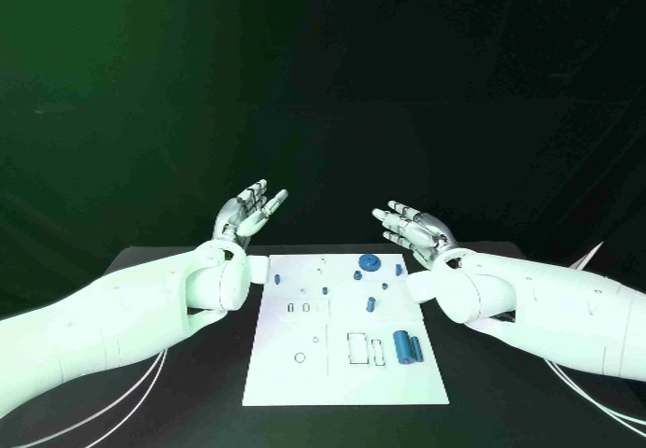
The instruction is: Assemble the parts on the task board
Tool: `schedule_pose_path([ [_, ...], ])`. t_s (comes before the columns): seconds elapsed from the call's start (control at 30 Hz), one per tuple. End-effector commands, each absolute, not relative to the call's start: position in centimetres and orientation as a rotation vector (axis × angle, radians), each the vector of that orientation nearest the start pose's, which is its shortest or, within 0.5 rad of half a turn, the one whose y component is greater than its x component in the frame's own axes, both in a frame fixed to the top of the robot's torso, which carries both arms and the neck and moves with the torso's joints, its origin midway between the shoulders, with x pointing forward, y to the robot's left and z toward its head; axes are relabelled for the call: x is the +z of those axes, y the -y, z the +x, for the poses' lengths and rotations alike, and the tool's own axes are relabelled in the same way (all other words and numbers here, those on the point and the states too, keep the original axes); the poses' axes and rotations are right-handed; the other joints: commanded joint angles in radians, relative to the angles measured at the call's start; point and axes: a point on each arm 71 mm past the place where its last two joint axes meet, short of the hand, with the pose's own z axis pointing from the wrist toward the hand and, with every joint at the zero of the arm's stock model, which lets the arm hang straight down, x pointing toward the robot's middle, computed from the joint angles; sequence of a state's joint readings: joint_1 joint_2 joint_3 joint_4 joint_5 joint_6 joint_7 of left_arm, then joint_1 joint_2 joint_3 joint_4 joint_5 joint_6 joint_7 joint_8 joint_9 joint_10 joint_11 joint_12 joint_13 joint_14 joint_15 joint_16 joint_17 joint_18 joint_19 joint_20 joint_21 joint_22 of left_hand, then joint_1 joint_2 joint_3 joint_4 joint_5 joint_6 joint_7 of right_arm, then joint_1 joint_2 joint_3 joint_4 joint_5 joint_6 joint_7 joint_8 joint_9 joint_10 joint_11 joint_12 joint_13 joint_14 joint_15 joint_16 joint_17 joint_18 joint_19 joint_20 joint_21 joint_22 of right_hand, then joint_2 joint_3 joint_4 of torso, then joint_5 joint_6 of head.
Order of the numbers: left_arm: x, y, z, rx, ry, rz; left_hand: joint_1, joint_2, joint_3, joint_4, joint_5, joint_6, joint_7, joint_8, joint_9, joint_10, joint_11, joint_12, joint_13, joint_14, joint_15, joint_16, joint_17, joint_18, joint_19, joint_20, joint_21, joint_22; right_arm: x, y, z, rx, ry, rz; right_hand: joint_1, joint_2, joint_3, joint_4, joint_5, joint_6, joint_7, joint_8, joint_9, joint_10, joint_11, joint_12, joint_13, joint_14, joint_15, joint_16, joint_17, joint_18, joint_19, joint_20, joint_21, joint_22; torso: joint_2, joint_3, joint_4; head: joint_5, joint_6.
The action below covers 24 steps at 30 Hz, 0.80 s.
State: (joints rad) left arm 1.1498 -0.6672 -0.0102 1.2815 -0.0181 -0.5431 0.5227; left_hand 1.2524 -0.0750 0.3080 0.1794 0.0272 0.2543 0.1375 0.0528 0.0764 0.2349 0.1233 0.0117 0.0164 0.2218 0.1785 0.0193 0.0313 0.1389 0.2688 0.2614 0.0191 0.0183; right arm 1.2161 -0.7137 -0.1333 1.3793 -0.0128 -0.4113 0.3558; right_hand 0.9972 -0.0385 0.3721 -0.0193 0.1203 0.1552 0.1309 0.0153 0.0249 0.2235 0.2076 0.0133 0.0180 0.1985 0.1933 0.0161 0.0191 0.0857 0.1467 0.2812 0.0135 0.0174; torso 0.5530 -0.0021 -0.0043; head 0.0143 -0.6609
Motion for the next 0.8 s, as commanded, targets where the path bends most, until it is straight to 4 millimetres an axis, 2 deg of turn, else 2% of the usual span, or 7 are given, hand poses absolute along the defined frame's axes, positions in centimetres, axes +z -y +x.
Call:
schedule_pose_path([
  [0.03,-19.9,-20.6,53.2,-1.339,-1.179,-1.09,0.045,-0.001,0.039,0.009,0.021,0.023,0.029,0.024,0.023,0.02,0.005,0.019,0.015,0.018,0.009,0.012,0.017,0.005,0.021,0.007,0.016,0.018,-21.2,19.2,51.5,1.386,-1.538,1.11,0.071,0.01,0.074,-0.03,0.015,0.036,0.136,0.016,0.017,0.026,0.02,0.019,0.014,0.032,0.022,0.017,0.016,0.021,0.042,0.011,0.02,0.013,0.0,-0.0003,-0.0001,0.0,0.0],
  [0.23,-19.9,-20.6,53.2,-1.339,-1.179,-1.09,0.053,0.003,0.042,0.008,0.021,0.053,0.048,0.034,0.03,0.066,0.026,0.026,0.02,0.077,0.019,0.027,0.029,0.019,0.037,0.022,0.021,0.021,-20.9,19.3,52.0,1.397,-1.579,1.092,0.158,-0.003,0.09,-0.085,0.027,0.167,0.138,0.051,0.044,0.184,0.025,0.036,0.026,0.216,0.022,0.055,0.043,0.038,0.153,0.013,0.052,0.028,0.0,-0.0003,-0.0001,0.0,0.0],
  [0.27,-19.9,-20.6,53.2,-1.339,-1.179,-1.09,0.057,0.004,0.043,0.006,0.021,0.077,0.06,0.042,0.037,0.106,0.039,0.033,0.024,0.144,0.024,0.045,0.042,0.024,0.094,0.029,0.034,0.029,-20.9,19.3,52.0,1.397,-1.58,1.091,0.176,-0.007,0.093,-0.094,0.035,0.206,0.14,0.062,0.052,0.234,0.028,0.04,0.028,0.272,0.024,0.068,0.051,0.037,0.208,0.013,0.068,0.035,0.0,-0.0003,-0.0001,0.0,0.0],
  [0.33,-19.7,-22.0,53.0,-1.362,-1.196,-1.078,0.062,0.003,0.045,0.003,0.021,0.105,0.074,0.052,0.044,0.159,0.056,0.039,0.028,0.231,0.028,0.067,0.058,0.023,0.168,0.029,0.052,0.038,-20.1,21.0,52.9,1.242,-1.538,0.767,0.203,-0.013,0.096,-0.106,0.042,0.266,0.132,0.079,0.063,0.304,0.023,0.044,0.032,0.34,0.018,0.08,0.059,0.04,0.278,0.011,0.086,0.041,0.007,-0.0039,-0.0021,0.0,-0.026],
  [0.43,-19.6,-22.3,52.8,-1.363,-1.203,-1.063,0.089,-0.005,0.055,-0.019,0.021,0.261,0.108,0.109,0.086,0.451,0.098,0.097,0.052,0.515,0.026,0.155,0.119,0.02,0.439,0.029,0.13,0.073,-19.6,21.1,53.1,1.184,-1.527,0.638,0.245,-0.025,0.11,-0.122,0.063,0.419,0.126,0.122,0.092,0.522,0.032,0.064,0.043,0.563,0.017,0.128,0.086,0.067,0.532,0.009,0.155,0.065,0.012,-0.0046,-0.0031,0.0,-0.027],
  [0.57,-19.4,-22.7,52.4,-1.368,-1.222,-1.034,0.119,-0.021,0.075,-0.047,0.022,0.469,0.101,0.194,0.137,0.648,0.082,0.139,0.061,0.679,-0.015,0.243,0.18,0.046,0.583,0.016,0.194,0.09,-18.7,21.1,53.5,1.102,-1.513,0.449,0.273,-0.043,0.132,-0.132,0.068,0.629,0.116,0.183,0.129,0.701,-0.002,0.078,0.047,0.705,-0.021,0.168,0.102,0.098,0.663,-0.001,0.204,0.076,0.024,-0.0034,-0.0039,0.0,-0.027],
  [0.8,-18.1,-22.5,51.3,-1.408,-1.259,-0.978,0.137,-0.042,0.105,-0.066,0.022,0.519,0.086,0.22,0.149,0.727,0.056,0.131,0.058,0.756,-0.047,0.3,0.24,0.046,0.68,-0.023,0.245,0.106,-17.3,20.7,53.9,1.0,-1.545,0.169,0.297,-0.069,0.153,-0.139,0.055,0.692,0.095,0.191,0.134,0.801,-0.033,0.063,0.048,0.861,-0.069,0.218,0.142,0.098,0.791,-0.052,0.27,0.099,0.059,-0.0043,-0.0043,-0.003,-0.022],
])
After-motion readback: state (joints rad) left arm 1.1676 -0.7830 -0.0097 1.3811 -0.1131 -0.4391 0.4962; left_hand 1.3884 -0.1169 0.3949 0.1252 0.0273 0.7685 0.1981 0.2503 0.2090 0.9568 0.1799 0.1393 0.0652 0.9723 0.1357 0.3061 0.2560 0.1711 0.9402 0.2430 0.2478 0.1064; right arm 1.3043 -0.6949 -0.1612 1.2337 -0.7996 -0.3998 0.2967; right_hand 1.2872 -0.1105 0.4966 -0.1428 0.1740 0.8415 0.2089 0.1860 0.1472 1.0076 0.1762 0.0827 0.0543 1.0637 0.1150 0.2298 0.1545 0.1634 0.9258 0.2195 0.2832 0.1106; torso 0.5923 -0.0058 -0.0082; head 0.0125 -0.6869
